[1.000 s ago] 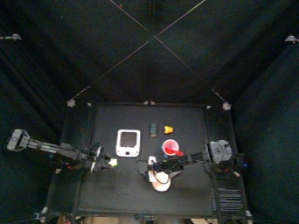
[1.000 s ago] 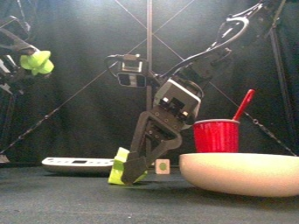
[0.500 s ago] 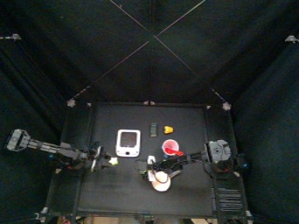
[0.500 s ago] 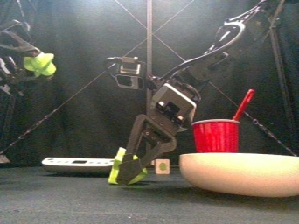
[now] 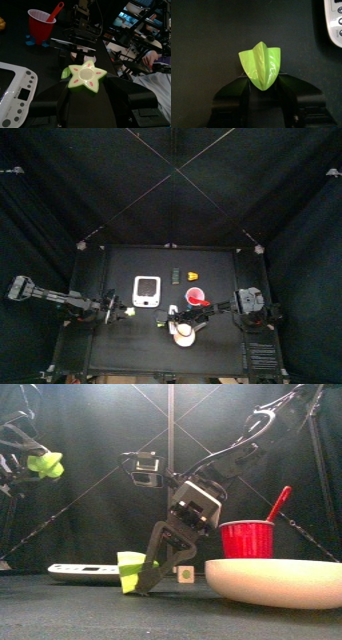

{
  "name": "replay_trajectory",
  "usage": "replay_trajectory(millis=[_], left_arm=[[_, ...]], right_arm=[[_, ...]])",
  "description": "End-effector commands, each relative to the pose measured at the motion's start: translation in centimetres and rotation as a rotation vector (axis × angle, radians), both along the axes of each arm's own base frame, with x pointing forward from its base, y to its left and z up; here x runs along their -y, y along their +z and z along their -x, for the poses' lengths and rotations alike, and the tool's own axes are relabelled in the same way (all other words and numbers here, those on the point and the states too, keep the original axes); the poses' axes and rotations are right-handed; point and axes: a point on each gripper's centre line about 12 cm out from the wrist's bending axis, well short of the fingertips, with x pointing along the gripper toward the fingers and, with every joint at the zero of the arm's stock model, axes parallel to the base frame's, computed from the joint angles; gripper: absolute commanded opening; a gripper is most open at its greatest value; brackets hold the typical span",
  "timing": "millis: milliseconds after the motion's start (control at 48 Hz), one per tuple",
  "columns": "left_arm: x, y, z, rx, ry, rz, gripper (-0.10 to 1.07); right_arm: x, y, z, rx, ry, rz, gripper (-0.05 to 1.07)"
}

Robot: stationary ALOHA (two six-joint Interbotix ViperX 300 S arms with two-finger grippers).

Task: Grab starfruit top

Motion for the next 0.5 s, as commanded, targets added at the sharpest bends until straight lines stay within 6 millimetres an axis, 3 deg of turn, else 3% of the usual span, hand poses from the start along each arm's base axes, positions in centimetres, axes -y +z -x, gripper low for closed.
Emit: replay_trajectory(millis=[0, 188, 479], left_arm=[[0.0, 0.6, -0.4, 0.015, 0.009, 0.015, 0.54], [-0.1, 0.5, -0.4, 0.004, 0.018, 0.023, 0.54], [-0.1, 0.4, -0.4, -0.001, 0.019, 0.024, 0.54]], right_arm=[[0.2, 3.7, -0.2, 0.08, -0.002, -0.002, 0.66], [0.3, 5.3, 0.4, 0.106, -0.001, -0.003, 0.66], [0.3, 3.3, 1.3, 0.081, -0.005, -0.016, 0.67]])
